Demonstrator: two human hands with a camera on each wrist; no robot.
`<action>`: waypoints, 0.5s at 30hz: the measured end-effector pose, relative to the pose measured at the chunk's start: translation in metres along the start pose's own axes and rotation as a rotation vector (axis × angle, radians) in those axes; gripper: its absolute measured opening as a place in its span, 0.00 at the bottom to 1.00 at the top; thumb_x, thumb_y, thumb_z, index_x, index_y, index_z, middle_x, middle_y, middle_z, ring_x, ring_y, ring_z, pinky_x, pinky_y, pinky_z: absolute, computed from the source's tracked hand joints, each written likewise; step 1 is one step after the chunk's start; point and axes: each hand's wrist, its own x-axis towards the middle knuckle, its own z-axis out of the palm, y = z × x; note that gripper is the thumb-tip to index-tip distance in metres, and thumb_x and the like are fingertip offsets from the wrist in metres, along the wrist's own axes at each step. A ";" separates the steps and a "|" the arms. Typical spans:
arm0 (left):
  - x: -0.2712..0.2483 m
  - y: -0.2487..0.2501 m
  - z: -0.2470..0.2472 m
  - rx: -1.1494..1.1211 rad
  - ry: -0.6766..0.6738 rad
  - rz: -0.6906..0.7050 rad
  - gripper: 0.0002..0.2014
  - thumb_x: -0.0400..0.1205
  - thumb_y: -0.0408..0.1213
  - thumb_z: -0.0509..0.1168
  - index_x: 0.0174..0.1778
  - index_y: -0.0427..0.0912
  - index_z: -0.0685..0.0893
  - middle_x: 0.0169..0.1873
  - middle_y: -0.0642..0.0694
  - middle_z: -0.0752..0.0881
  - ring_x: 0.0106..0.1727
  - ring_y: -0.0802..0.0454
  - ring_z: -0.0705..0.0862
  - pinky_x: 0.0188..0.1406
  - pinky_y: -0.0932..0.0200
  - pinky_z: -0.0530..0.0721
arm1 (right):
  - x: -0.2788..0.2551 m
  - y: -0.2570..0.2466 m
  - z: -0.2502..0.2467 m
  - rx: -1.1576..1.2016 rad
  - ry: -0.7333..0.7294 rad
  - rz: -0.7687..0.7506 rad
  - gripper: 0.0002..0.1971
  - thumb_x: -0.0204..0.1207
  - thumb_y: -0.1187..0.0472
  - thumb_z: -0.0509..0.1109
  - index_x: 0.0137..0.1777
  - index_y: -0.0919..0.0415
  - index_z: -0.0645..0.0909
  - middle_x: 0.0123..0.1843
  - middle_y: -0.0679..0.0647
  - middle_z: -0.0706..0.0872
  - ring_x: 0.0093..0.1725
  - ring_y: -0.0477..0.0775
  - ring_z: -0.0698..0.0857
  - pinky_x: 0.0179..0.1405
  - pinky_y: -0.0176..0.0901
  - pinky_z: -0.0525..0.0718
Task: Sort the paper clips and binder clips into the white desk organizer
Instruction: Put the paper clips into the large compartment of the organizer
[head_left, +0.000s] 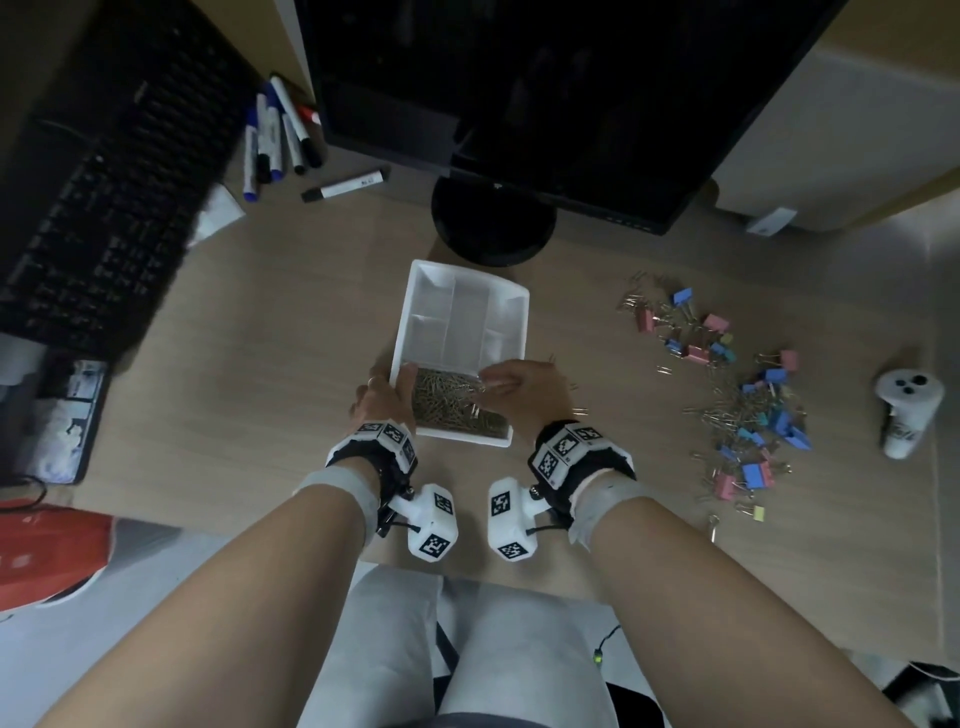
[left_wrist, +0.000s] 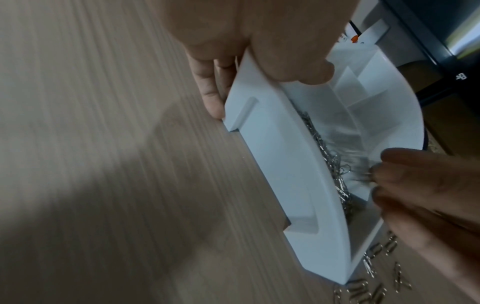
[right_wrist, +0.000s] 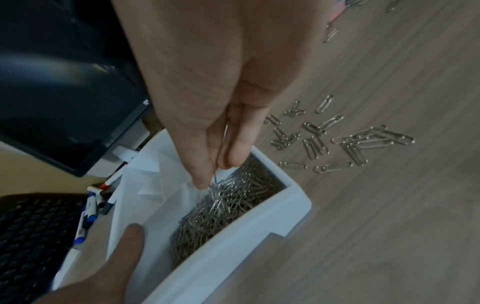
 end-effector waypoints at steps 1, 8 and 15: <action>0.001 -0.001 0.000 0.010 -0.008 0.006 0.33 0.84 0.63 0.47 0.74 0.39 0.69 0.64 0.34 0.77 0.68 0.35 0.76 0.66 0.42 0.74 | 0.000 0.001 0.001 0.015 0.032 0.023 0.12 0.65 0.64 0.84 0.41 0.45 0.91 0.37 0.44 0.93 0.40 0.43 0.91 0.50 0.43 0.91; 0.003 -0.003 0.004 0.019 0.048 0.037 0.33 0.84 0.62 0.47 0.73 0.38 0.72 0.64 0.32 0.78 0.67 0.32 0.77 0.68 0.42 0.74 | -0.025 0.048 -0.037 -0.195 0.427 0.489 0.23 0.68 0.48 0.78 0.62 0.51 0.81 0.60 0.55 0.87 0.58 0.60 0.86 0.59 0.50 0.85; 0.002 -0.003 0.003 -0.018 0.056 0.081 0.34 0.84 0.63 0.47 0.74 0.37 0.70 0.64 0.31 0.79 0.67 0.31 0.77 0.67 0.39 0.75 | -0.025 0.072 -0.005 -0.317 0.465 0.579 0.58 0.52 0.35 0.86 0.73 0.71 0.65 0.70 0.67 0.72 0.69 0.67 0.74 0.67 0.59 0.79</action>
